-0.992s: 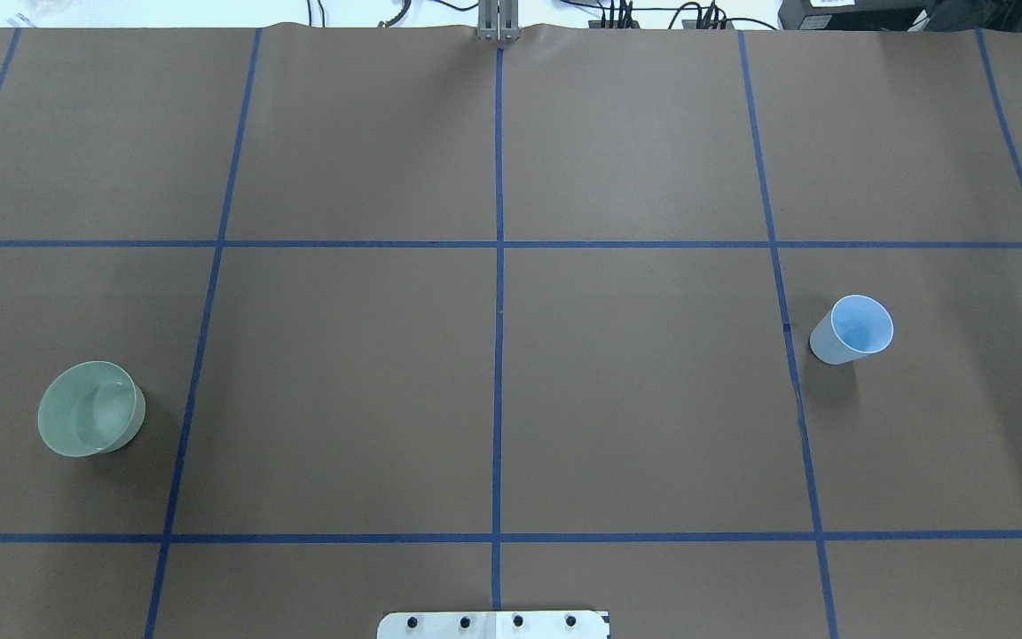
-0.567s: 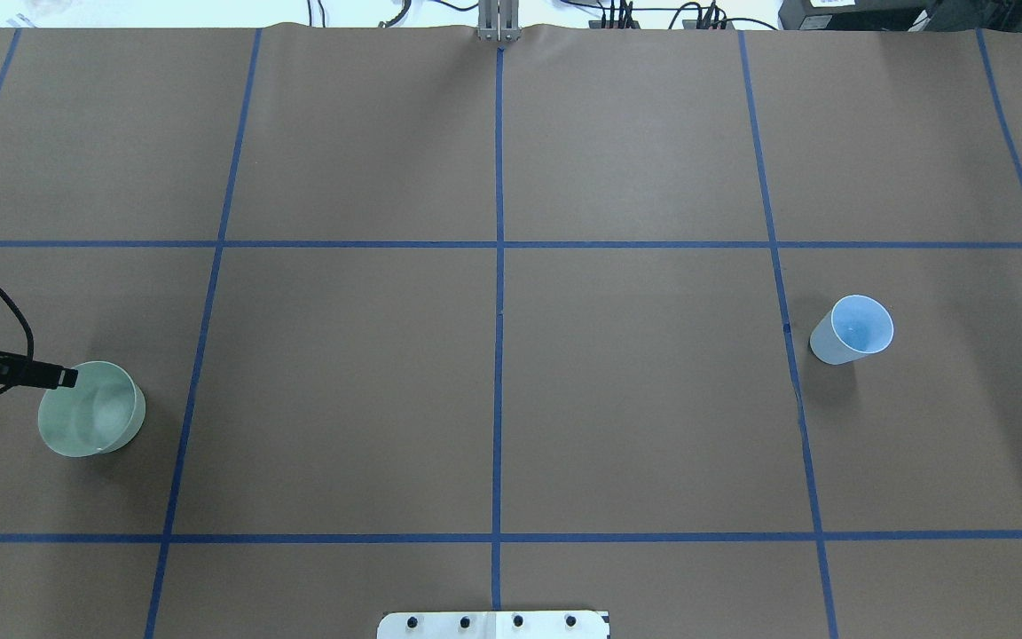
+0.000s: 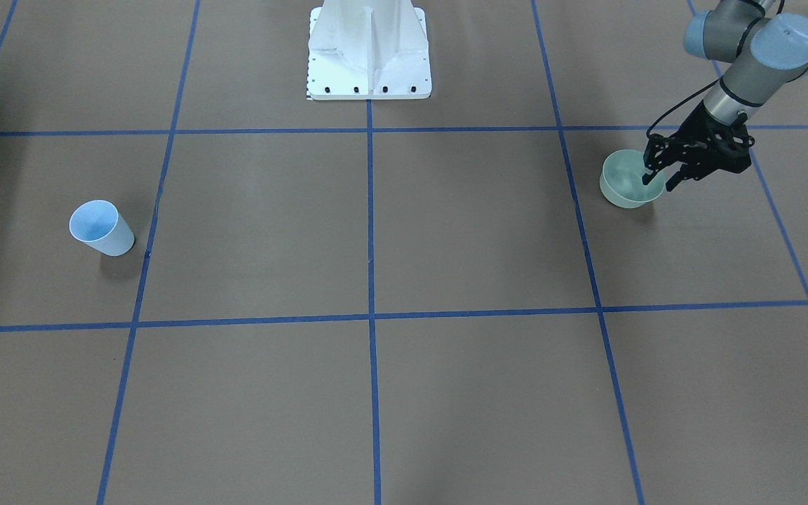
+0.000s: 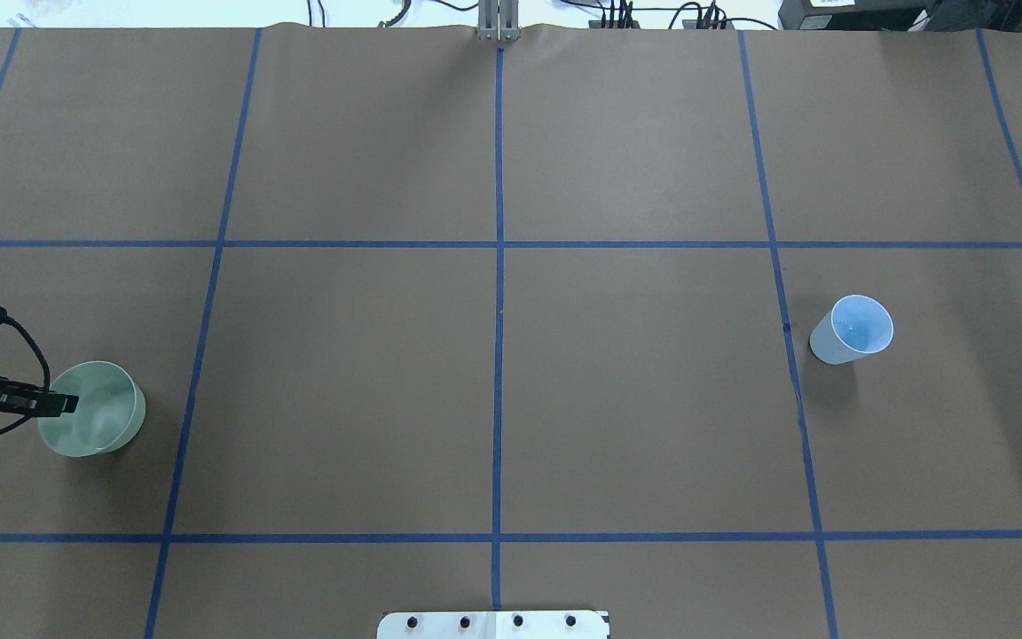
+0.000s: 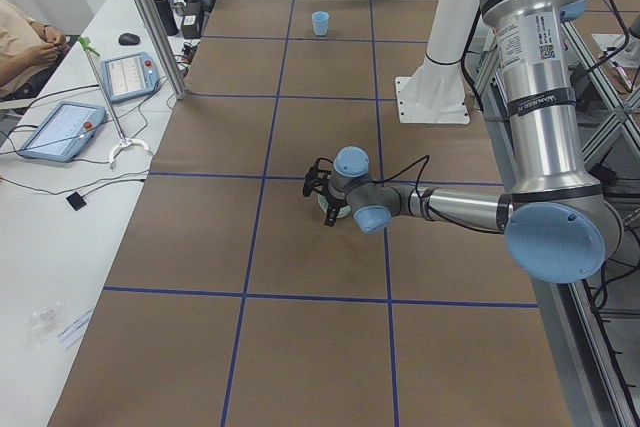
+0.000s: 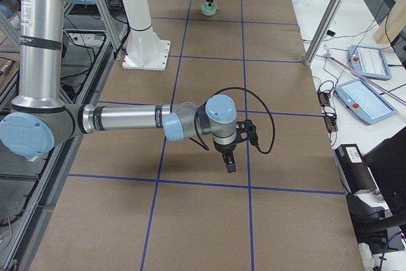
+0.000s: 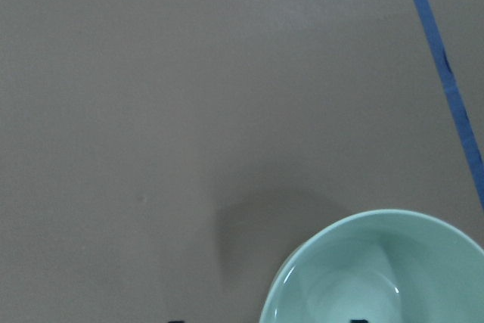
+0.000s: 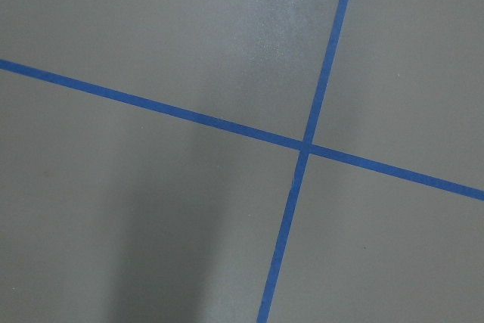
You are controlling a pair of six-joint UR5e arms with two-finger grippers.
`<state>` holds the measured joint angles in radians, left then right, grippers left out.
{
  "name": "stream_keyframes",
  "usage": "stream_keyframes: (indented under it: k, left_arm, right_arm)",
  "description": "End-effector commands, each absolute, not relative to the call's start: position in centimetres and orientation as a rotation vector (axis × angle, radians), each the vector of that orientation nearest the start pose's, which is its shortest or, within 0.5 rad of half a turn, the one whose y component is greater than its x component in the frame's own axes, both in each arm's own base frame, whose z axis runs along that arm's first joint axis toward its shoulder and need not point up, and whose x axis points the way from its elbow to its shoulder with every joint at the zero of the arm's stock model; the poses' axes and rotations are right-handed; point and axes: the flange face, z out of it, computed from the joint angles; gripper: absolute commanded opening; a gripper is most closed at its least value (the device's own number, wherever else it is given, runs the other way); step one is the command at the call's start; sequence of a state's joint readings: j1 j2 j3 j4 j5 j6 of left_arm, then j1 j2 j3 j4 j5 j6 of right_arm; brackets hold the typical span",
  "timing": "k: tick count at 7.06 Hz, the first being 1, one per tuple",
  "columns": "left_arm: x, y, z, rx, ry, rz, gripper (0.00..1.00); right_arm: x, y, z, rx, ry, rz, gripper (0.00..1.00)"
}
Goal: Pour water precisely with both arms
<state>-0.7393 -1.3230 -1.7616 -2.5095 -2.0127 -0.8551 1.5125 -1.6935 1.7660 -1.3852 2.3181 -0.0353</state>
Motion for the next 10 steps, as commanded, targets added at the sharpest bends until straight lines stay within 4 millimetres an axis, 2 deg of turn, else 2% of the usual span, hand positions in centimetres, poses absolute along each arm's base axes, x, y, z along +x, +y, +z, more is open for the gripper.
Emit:
stream_keyframes:
  k: [1, 2, 3, 4, 5, 7, 8, 9, 10]
  left_arm:
    - [25.1, -34.8, 56.2, 0.291, 0.942, 0.198, 0.0]
    - [25.2, -34.8, 54.5, 0.3, 0.967, 0.208, 0.0]
    - [25.7, -34.7, 51.7, 0.272, 0.999, 0.221, 0.0]
    - [26.9, -35.8, 46.8, 0.245, 0.995, 0.217, 0.0]
    - [29.5, -38.2, 41.4, 0.227, 1.0, 0.184, 0.0]
    - [36.5, -44.3, 30.4, 0.204, 0.983, 0.161, 0.0]
    - [39.6, -46.5, 27.5, 0.201, 0.989, 0.164, 0.0]
    - [43.7, -48.3, 25.5, 0.188, 0.994, 0.176, 0.0]
    - [49.1, -48.6, 22.6, 0.168, 1.001, 0.175, 0.0]
  right_arm:
    - [3.9, -45.7, 60.1, 0.237, -0.746, -0.185, 1.0]
    - [4.0, -45.7, 60.1, 0.238, -0.746, -0.184, 1.0]
    - [3.9, -45.7, 60.1, 0.237, -0.748, -0.185, 1.0]
    - [3.9, -45.7, 60.2, 0.236, -0.748, -0.185, 1.0]
    - [3.9, -45.7, 60.2, 0.236, -0.748, -0.185, 1.0]
    - [3.9, -45.6, 60.3, 0.233, -0.75, -0.184, 1.0]
    - [3.9, -45.6, 60.3, 0.233, -0.748, -0.183, 1.0]
    - [3.9, -45.6, 60.3, 0.232, -0.748, -0.182, 1.0]
    - [3.9, -45.6, 60.3, 0.232, -0.748, -0.182, 1.0]
